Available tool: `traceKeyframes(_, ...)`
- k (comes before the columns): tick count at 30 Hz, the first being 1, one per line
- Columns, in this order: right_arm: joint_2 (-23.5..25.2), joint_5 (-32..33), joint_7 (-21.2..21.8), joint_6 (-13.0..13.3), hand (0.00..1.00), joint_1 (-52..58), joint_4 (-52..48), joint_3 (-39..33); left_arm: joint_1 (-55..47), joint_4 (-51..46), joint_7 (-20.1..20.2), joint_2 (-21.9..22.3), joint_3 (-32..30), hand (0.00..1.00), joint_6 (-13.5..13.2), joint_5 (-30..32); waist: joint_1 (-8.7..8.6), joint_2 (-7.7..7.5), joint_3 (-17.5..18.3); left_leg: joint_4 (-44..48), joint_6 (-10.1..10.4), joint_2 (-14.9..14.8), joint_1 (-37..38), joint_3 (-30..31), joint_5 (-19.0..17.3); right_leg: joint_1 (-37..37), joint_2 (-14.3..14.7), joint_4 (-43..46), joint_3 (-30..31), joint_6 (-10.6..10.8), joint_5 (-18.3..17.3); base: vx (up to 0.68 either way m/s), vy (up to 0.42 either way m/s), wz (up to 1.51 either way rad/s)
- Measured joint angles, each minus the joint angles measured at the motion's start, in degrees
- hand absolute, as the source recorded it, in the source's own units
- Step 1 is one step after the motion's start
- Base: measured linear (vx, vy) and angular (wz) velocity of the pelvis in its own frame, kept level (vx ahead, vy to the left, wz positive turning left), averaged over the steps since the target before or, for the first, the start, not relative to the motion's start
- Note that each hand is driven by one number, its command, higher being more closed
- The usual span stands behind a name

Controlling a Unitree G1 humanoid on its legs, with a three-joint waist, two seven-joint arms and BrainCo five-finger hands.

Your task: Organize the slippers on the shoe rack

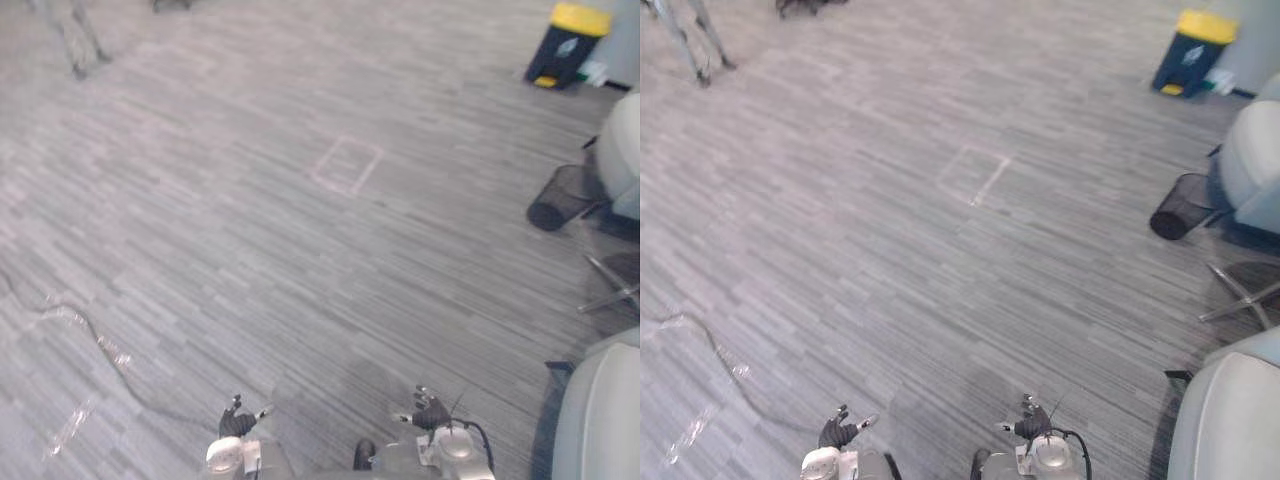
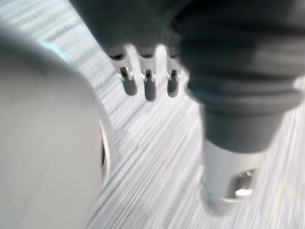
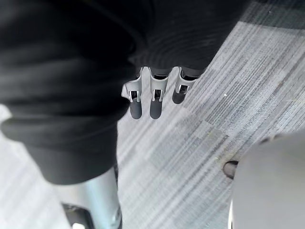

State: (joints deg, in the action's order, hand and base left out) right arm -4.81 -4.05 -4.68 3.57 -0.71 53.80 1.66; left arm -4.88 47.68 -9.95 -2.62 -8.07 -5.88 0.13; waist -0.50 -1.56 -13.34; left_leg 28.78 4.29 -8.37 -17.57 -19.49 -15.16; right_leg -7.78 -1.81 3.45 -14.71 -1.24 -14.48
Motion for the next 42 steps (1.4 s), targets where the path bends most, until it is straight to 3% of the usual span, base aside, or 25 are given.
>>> traceKeyframes(2, 0.3, -0.39, 0.09, 0.47, 0.0, -0.3, 0.11, -0.45, -0.49, -0.37, -0.04, 0.63, 0.11, 0.0, -0.25, -1.45, 1.55, 0.71, 1.08, 0.68, -3.38, 0.78, -1.3, 2.95, 0.98, 0.26, -1.03, 7.75, 1.65, 4.12, -5.96, 0.42, 0.148, -0.86)
traceKeyframes(3, 1.09, -0.47, 0.26, 0.6, 0.0, -0.69, 0.68, -0.2, -0.35, 0.64, 0.04, 0.42, 0.18, 0.0, -0.01, -1.35, 2.17, -0.19, 1.3, 1.71, -3.5, 1.36, 1.29, 1.84, -0.18, 4.55, -3.24, 21.95, 4.57, 6.62, -8.51, 0.54, 0.236, -1.22)
traceKeyframes(4, 1.91, -0.48, 0.5, 0.51, 0.0, -1.59, 0.97, 0.6, 0.42, 2.39, 0.09, -0.64, 0.87, 0.0, 0.4, -1.23, 1.72, -1.25, 1.22, 0.35, -3.71, 2.14, 5.41, -0.72, -2.63, 13.05, -7.49, 41.69, 5.04, 9.34, -4.62, 0.66, 0.267, -1.14)
traceKeyframes(5, 2.52, -0.44, 0.96, 0.55, 0.0, -1.05, -0.16, 0.66, 0.52, 4.17, 0.05, -1.78, 3.2, 0.0, 0.95, -1.06, -0.81, -1.87, 0.94, -3.86, -4.25, 3.55, 11.83, -1.79, -3.22, 19.12, -10.66, 55.16, 4.0, 6.57, -1.06, 0.53, 0.21, -0.63)
traceKeyframes(6, 2.16, -0.5, 0.97, 0.55, 0.0, -0.8, -0.94, 0.73, 0.43, 4.46, 0.08, -1.99, 4.24, 0.0, 1.22, -0.9, -1.34, -1.74, 0.9, -5.69, -4.15, 3.86, 14.37, -1.9, -3.24, 20.21, -11.0, 56.18, 2.78, 5.68, -1.05, 0.6, 0.167, -0.19)
traceKeyframes(9, 1.28, -0.52, 1.33, 1.28, 0.0, -0.41, -1.55, 0.88, 2.08, 5.26, 0.17, -1.45, 6.97, 0.0, 1.39, -0.21, -2.62, -0.79, 0.4, -14.88, -3.8, 3.49, 26.25, -2.18, -3.38, 26.38, -8.11, 41.04, -3.47, 1.51, -2.78, 0.7, 0.112, 0.09)
traceKeyframes(11, 0.69, -0.41, 1.3, 1.52, 0.0, -0.66, -2.25, 0.81, 3.28, 5.65, 0.16, -0.81, 7.48, 0.0, 1.4, -0.16, -2.93, 0.27, -0.24, -17.43, -3.77, 2.33, 29.7, -1.94, -3.36, 29.1, -5.04, 26.47, -5.47, 0.57, 0.46, 0.73, 0.02, 0.26)
traceKeyframes(13, 0.43, -0.41, 1.31, 1.52, 0.0, -0.15, -3.62, 0.96, 3.64, 5.87, 0.16, -0.56, 7.56, 0.0, 1.39, 0.41, -3.7, 0.11, -0.48, -20.86, 0.76, 2.85, 36.13, -1.28, -3.57, 30.22, -0.86, 2.0, -4.69, 0.53, 14.75, 0.88, -0.089, 0.33)
traceKeyframes(14, 0.45, -0.33, 1.32, 1.55, 0.0, 0.0, -3.75, 0.92, 3.53, 5.91, 0.17, -0.69, 7.55, 0.0, 1.4, 0.54, -3.79, 0.04, -0.44, -20.85, 1.43, 3.11, 37.16, -1.04, -3.9, 30.3, -0.58, 1.08, -4.33, -0.22, 16.58, 1.01, -0.159, 0.23)
traceKeyframes(15, -0.11, -0.28, 1.26, 1.53, 0.0, -0.56, -4.41, 0.62, 3.65, 6.94, 0.28, 0.3, 7.4, 0.0, 1.36, 1.02, -4.05, 2.98, -0.51, -20.35, 2.99, 0.69, 40.35, 0.28, -4.25, 30.21, 1.48, 5.18, -1.11, -6.59, 26.21, 1.0, -0.158, 0.11)
traceKeyframes(16, -0.58, -0.46, 1.31, 1.31, 0.0, -1.82, -4.38, 0.1, 4.54, 6.85, 0.28, 1.15, 7.12, 0.0, 1.24, 1.35, -3.86, 5.48, -0.62, -15.42, 6.04, -1.47, 38.43, 1.64, -0.65, 31.95, 2.06, 12.57, -0.87, -6.46, 21.27, 0.84, -0.127, 0.11)
traceKeyframes(18, -1.33, -0.33, 1.47, 1.27, 0.0, -1.6, -4.57, -1.24, 4.67, 6.76, 0.3, 1.61, 7.26, 0.0, 1.21, 1.57, -4.72, 5.66, -0.69, -7.12, 4.89, -1.96, 35.46, 4.92, 7.22, 30.43, 0.21, 16.51, -2.25, -5.67, 16.33, 0.67, -0.166, 0.35)
traceKeyframes(19, -0.89, -0.27, 1.6, 0.92, 0.0, -0.12, -5.29, -1.01, 4.07, 6.95, 0.32, 2.36, 6.18, 0.0, 1.3, 1.97, -5.45, 6.19, -0.68, 7.8, 3.06, -5.11, 30.21, 6.03, 21.41, 23.34, 0.08, 14.2, -2.95, -5.07, 12.33, 0.72, -0.198, 0.49)
traceKeyframes(20, -0.96, -0.27, 1.59, 0.92, 0.0, 0.1, -5.41, -0.93, 3.85, 6.78, 0.32, 2.5, 5.99, 0.0, 1.26, 1.99, -5.45, 6.51, -0.62, 10.94, 3.08, -6.05, 28.92, 5.72, 21.24, 21.91, 0.59, 13.52, -3.1, -4.98, 11.93, 0.69, -0.167, 0.27)
traceKeyframes(22, -0.14, 0.13, 1.54, 0.7, 0.0, 1.4, -5.3, -0.89, 2.76, 5.94, 0.54, 2.58, 3.7, 0.0, 1.32, 1.99, -3.99, 6.11, -1.02, 34.89, 1.01, -13.36, 20.76, 1.28, 12.41, 11.25, 3.78, 8.18, -1.45, -5.7, 8.21, 0.59, -0.092, -0.29)
traceKeyframes(24, 0.45, 0.16, 1.43, 0.41, 0.0, 2.0, -4.65, -0.83, 1.91, 5.28, 0.75, 2.32, 3.42, 0.0, 1.42, 1.95, -3.08, 4.83, -0.8, 38.09, -0.38, -14.21, 15.34, -0.95, 7.72, 5.92, 4.05, 5.48, 0.14, -5.11, 6.53, 0.6, -0.047, -0.42)
traceKeyframes(27, 0.47, 0.16, 1.39, 0.14, 0.0, 1.48, -3.13, -0.71, 1.86, 2.52, 1.35, 1.18, 3.3, 0.0, 1.23, 1.95, -1.81, 3.85, -1.01, 29.08, -0.43, -12.62, 4.55, -2.39, 1.61, -0.6, 3.42, 2.55, 3.94, -3.09, 4.49, 0.64, 0.051, -0.66)
traceKeyframes(28, 0.6, 0.15, 1.28, -0.05, 0.0, 1.48, -3.07, -1.0, 2.1, 2.22, 1.31, 0.81, 2.83, 0.0, 1.19, 1.95, -1.01, 2.62, -1.6, 13.68, -0.3, -7.63, 1.71, -2.23, 1.04, -3.32, 0.45, 2.28, 6.61, -0.97, 3.0, 0.54, 0.186, -0.83)
traceKeyframes(29, 0.6, 0.15, 1.26, -0.05, 0.0, 1.46, -3.07, -1.05, 2.16, 2.18, 1.3, 0.74, 2.87, 0.0, 1.18, 1.97, -0.94, 2.47, -1.69, 11.44, -0.32, -6.73, 1.48, -1.98, 1.15, -3.64, -0.13, 2.21, 6.92, -0.66, 2.74, 0.54, 0.225, -0.9)
traceKeyframes(31, -0.26, 0.1, 1.22, -0.05, 0.0, 2.05, -3.02, -1.4, 2.14, 1.95, 1.24, 1.29, 3.16, 0.0, 1.2, 1.95, -0.21, 3.42, -1.42, -10.1, 0.18, -1.47, 1.62, 2.73, 11.2, -6.09, -1.92, 1.64, 9.59, 2.43, 0.05, 0.49, 0.266, -0.78)
traceKeyframes(33, 1.06, -0.3, 1.34, -0.14, 0.0, 2.53, -2.74, -0.94, 2.78, 2.84, 1.12, 0.02, 3.61, 0.0, 1.27, 1.95, -0.79, 1.79, -0.59, -8.76, -2.2, 1.04, 2.98, 2.58, 10.95, -7.36, -4.07, 1.75, 12.18, 2.97, 0.38, 0.61, 0.292, -0.37)
traceKeyframes(36, 1.68, -0.38, 1.27, -0.09, 0.0, 3.55, -2.81, -0.95, 3.14, 4.02, 1.36, -0.79, 4.73, 0.0, 1.48, 1.99, -0.62, 0.54, 0.12, -0.77, -4.92, 0.59, 3.79, 2.03, 4.64, -4.28, -4.99, 14.46, 13.9, 3.2, 1.59, 0.54, 0.251, -0.1)
traceKeyframes(37, 2.13, -0.42, 1.3, -0.07, 0.0, 3.78, -2.73, -0.99, 2.96, 4.17, 1.31, -1.24, 5.21, 0.0, 1.56, 2.0, -0.46, -0.42, 0.62, -0.79, -5.48, 1.16, 5.61, 1.16, 3.18, -1.49, -5.86, 22.39, 14.92, 5.17, 2.69, 0.5, 0.232, -0.28)
traceKeyframes(39, 2.63, -0.42, 1.37, 0.22, 0.0, 2.85, -2.73, -0.91, 2.62, 5.29, 1.28, -2.01, 5.76, 0.0, 1.66, 2.01, -0.38, -1.45, 0.19, -4.71, -4.84, 2.42, 13.92, -1.77, -1.05, 8.38, -9.02, 46.76, 15.52, 14.23, 9.47, 0.48, 0.213, -0.54)
traceKeyframes(42, 1.76, -0.43, 1.41, 0.53, 0.0, 2.35, -3.12, -0.91, 2.25, 6.51, 1.3, -2.7, 8.75, 0.0, 1.84, 2.03, -1.27, -0.51, 0.35, -12.66, -4.13, 3.1, 24.98, -4.12, -1.81, 18.67, -12.04, 57.97, 5.29, 4.14, 2.57, 0.5, 0.125, -0.43)
